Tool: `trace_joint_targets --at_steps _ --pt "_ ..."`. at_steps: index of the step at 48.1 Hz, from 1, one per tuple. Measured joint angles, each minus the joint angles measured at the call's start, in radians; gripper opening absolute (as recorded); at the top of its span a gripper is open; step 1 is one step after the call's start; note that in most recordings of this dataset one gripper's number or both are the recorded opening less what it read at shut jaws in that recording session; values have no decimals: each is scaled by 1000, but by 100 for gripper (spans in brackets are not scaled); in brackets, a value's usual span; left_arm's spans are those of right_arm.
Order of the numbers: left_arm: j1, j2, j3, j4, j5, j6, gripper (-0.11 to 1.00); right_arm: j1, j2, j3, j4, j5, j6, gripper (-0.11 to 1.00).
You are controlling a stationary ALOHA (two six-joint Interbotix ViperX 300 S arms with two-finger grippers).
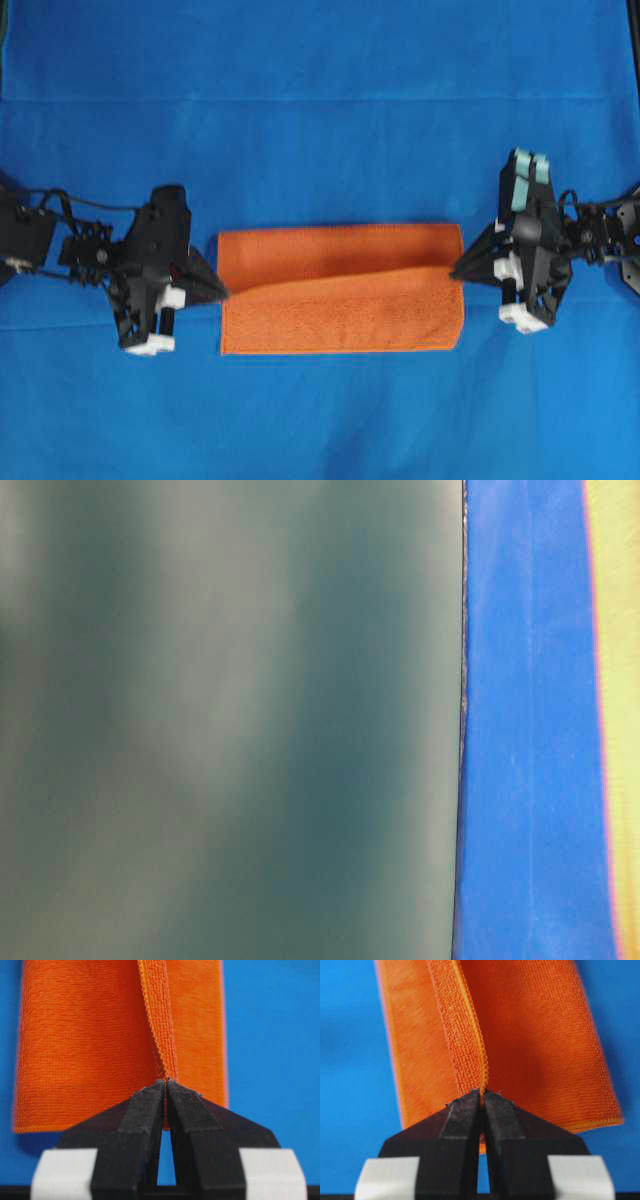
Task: Fold the orange towel.
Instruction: 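Pull the top corners toward the bottom edge, folding the towel in half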
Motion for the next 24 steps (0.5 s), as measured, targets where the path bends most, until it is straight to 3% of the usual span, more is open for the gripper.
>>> trace_joint_targets --at_steps 12,24 --pt "-81 98 -43 0 -6 -21 1 87 66 -17 0 0 60 0" --pt "-92 149 -49 0 -6 -25 1 133 149 -48 0 -9 97 0"
